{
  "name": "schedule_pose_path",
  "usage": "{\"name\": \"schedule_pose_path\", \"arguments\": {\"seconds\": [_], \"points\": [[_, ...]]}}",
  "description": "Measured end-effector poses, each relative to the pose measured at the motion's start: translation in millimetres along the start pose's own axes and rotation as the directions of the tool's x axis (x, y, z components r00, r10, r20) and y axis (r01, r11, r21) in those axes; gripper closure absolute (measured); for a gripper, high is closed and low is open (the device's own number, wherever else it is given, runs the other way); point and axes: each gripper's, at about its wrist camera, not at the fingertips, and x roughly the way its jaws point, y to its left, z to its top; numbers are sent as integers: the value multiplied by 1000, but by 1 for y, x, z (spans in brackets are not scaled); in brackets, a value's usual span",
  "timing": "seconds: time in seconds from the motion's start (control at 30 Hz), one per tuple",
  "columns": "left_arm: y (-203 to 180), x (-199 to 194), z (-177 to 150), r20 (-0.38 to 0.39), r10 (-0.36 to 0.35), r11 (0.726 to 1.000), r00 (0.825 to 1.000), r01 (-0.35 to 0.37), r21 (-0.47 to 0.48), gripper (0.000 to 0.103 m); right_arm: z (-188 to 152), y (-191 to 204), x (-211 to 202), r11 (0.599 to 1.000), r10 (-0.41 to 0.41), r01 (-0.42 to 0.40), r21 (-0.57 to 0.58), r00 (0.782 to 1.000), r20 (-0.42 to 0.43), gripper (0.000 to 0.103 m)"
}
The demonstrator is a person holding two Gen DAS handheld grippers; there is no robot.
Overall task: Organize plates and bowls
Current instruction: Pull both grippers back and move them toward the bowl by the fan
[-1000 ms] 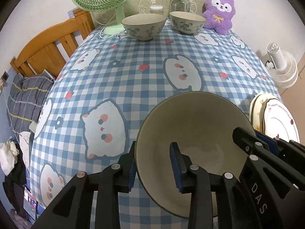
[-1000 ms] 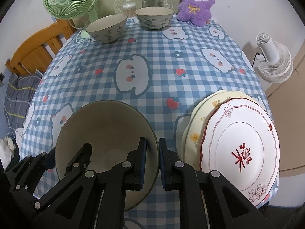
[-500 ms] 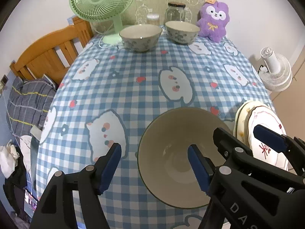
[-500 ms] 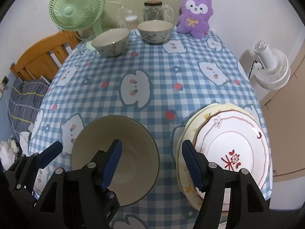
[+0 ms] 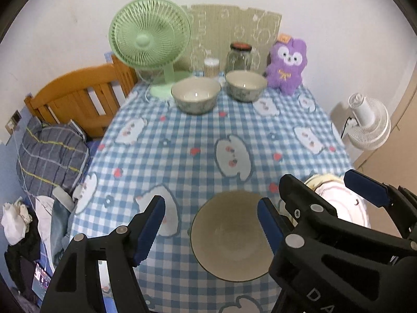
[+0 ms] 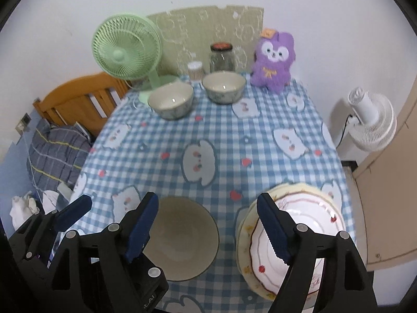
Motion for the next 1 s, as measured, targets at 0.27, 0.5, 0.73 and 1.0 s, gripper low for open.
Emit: {"name": "schedule_pose_path", "arguments": {"seconds": [0.27, 0.5, 0.73, 1.0], "points": [[-2, -30, 16, 64, 12, 1000, 998, -12, -10, 20, 19, 4, -31, 999, 13, -11, -31, 998, 61, 21], [-2, -53, 31, 122, 26, 1000, 992, -24, -15, 15, 35, 6, -54, 998, 17, -10, -61, 993, 116, 21], [2, -64, 49, 146, 11, 1000, 989, -8, -18, 11, 55, 8, -66, 999, 1, 6, -52, 990, 140, 20], [8, -59, 76, 151, -3, 1000, 988, 2, 8, 11, 83, 15, -59, 999, -9, 15, -41, 989, 147, 19]]}}
